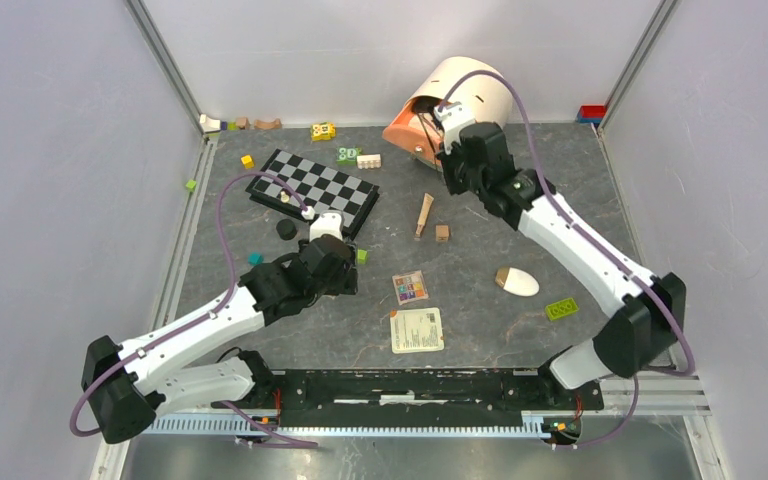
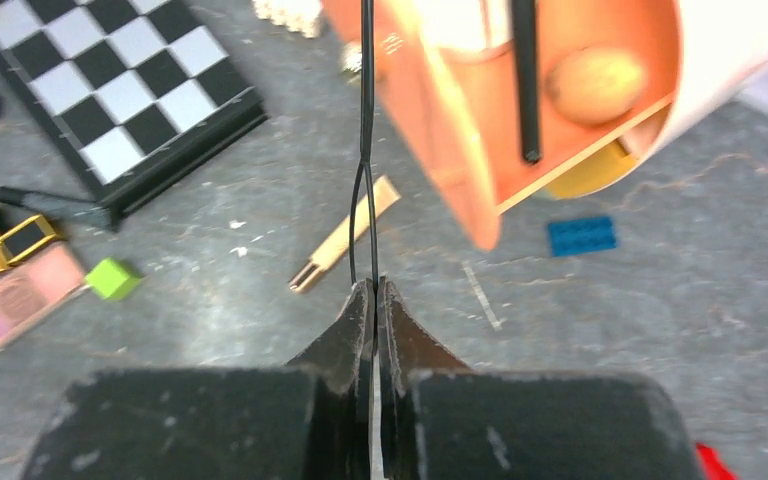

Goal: Organize the makeup
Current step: Pick up the makeup tool from the center of the board, then place the makeup tool in the drawer.

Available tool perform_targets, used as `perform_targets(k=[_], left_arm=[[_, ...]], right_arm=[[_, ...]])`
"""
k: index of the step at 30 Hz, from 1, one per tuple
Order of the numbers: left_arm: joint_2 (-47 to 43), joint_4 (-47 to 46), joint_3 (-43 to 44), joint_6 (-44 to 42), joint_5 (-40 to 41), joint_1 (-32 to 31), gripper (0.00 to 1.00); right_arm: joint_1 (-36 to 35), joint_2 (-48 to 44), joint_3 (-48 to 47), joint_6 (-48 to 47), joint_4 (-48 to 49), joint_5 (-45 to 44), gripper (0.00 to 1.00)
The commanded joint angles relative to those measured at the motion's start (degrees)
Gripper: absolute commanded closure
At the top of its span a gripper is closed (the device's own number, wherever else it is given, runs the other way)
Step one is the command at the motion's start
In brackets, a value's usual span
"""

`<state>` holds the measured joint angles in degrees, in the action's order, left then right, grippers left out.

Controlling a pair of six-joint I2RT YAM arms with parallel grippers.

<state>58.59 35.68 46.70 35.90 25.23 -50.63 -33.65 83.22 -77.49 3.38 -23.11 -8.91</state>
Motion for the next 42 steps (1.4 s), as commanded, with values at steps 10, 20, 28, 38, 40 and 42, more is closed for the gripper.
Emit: perform_targets(k=[10,20,28,38,40,42], left_arm=[[-0.11,1.58,2.87,-6.65,3.77,1.25,0.26],[0.85,0.28,2.53,-7.22,2.83,1.67,0.25],[2.06,0.0,2.7,-7.35,2.01,1.85,0.24],[2.67,-0.09,2.72,-7.34,1.59,2.03,0.24],[2.83,-0.14,2.79,-7.39,1.49,2.13,0.24],[3.03,-0.17,2.79,-7.3,1.31,2.12,0.24]], right_arm=[[6.21,17.67,-29.19,-14.51,-14.57,-5.18,1.0],[7.14,18.06,-32.72,-16.43,-12.85,-5.75,1.0],[8.67,23.82,-35.44,-14.84,-11.93,-4.02,1.0],[10.68,26.6,-35.76,-12.19,-10.78,1.83,0.96],[10.94,26.49,-35.29,-11.59,-10.32,3.08,0.93],[11.02,26.38,-35.18,-11.04,-10.07,3.62,0.85]])
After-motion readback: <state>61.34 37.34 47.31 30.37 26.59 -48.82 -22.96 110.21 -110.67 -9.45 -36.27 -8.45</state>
